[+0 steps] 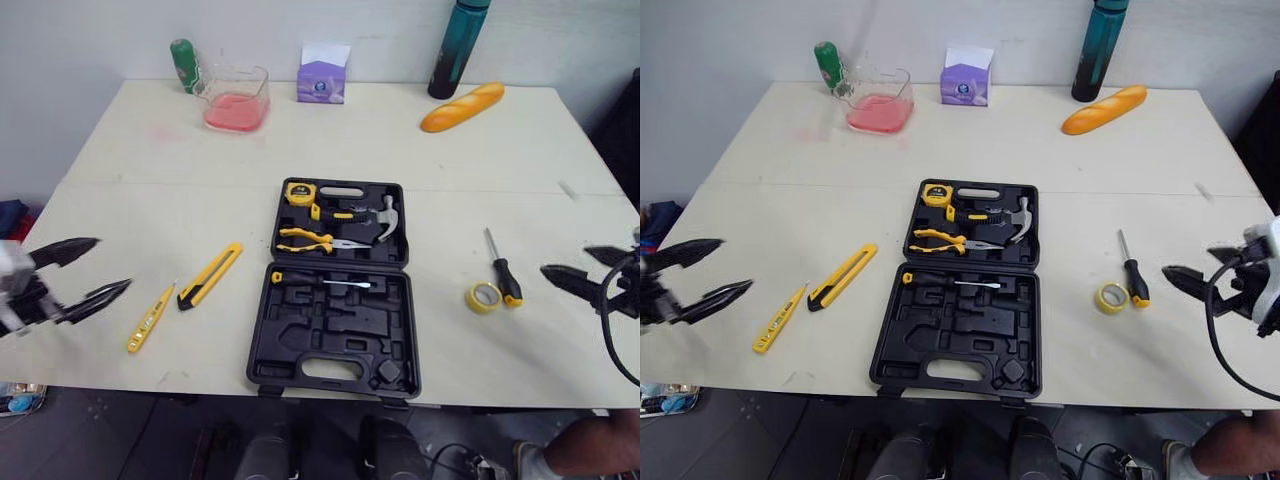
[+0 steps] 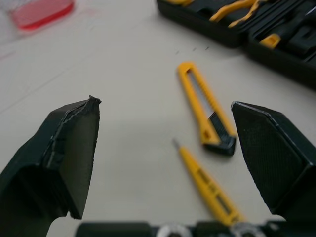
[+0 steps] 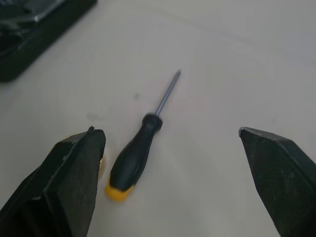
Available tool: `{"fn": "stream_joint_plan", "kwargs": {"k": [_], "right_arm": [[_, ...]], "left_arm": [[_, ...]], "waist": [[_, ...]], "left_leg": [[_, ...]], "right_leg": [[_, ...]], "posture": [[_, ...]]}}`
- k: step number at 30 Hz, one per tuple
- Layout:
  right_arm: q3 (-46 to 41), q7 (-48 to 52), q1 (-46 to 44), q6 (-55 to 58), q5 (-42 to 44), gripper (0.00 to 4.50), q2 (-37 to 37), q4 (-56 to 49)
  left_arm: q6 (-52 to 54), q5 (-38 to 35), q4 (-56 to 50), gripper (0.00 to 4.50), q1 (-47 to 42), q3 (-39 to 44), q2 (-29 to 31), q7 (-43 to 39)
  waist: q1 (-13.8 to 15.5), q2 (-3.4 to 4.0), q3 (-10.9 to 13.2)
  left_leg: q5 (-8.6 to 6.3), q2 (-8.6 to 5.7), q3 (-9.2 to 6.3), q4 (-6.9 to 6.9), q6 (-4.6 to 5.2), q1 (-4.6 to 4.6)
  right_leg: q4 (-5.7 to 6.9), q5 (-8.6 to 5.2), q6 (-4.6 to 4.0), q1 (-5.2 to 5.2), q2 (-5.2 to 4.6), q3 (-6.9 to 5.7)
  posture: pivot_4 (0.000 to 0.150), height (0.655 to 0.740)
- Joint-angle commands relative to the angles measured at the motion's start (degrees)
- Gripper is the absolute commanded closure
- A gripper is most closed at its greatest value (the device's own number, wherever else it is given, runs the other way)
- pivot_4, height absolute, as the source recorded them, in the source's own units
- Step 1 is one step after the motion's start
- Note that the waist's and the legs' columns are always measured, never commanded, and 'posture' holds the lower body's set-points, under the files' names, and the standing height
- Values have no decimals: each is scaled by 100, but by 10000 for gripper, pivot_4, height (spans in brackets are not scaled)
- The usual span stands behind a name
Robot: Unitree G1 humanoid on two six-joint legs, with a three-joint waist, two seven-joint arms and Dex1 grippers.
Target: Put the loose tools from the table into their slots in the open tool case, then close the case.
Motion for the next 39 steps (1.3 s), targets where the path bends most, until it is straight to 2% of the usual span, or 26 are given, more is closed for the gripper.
{"fn": "stream_joint_plan", "kwargs": {"k": [1, 6, 10, 13, 19, 39], "right_arm": [[-66, -552, -492, 1584, 610, 0, -162, -401], [-140, -1185, -1384, 3491, 985, 0, 88, -495], [49, -1401, -1756, 4103, 927, 0, 181, -549], [426, -1920, -1940, 3689, 320, 0, 566, -288], [764, -2273, -2084, 3166, -236, 0, 982, 21], [835, -2640, -2157, 3053, -1010, 0, 1471, 329]], "left_arm": [[442, -430, -1033, 286, -283, -391, -139, 201], [1385, -1017, -2076, 286, -685, -958, -297, 589], [1843, -1182, -2526, 286, -934, -1330, -374, 831], [2241, -1543, -3151, 286, -1605, -2094, -759, 1077], [2658, -1871, -3458, 286, -1880, -2394, -961, 1195], [2942, -2061, -3614, 286, -1876, -2313, -993, 1359]], "waist": [[8, 0, 0], [-3, 0, 0], [19, 0, 0], [107, -3, -2], [199, -3, -4], [250, -3, -4]], "left_leg": [[0, 1, -1, 3, 0, 1], [7, 7, -2, 3, -8, -1], [9, 3, 0, 4, -7, -2], [11, 0, 2, 9, -5, -3], [15, -6, 1, 45, 1, -20], [15, -2, 2, 58, 1, -22]], "right_leg": [[1, 1, -1, 1, 1, 1], [1, 2, -2, 0, 18, 2], [0, 2, -2, 0, 22, 4], [1, 2, -1, 0, 24, 5], [0, 14, 16, 1, 28, 12], [4, 14, 16, 1, 34, 13]], "posture": [[1500, 7400], [1500, 7400], [1500, 7400], [1500, 7400], [1500, 7400], [1500, 7400]]}}
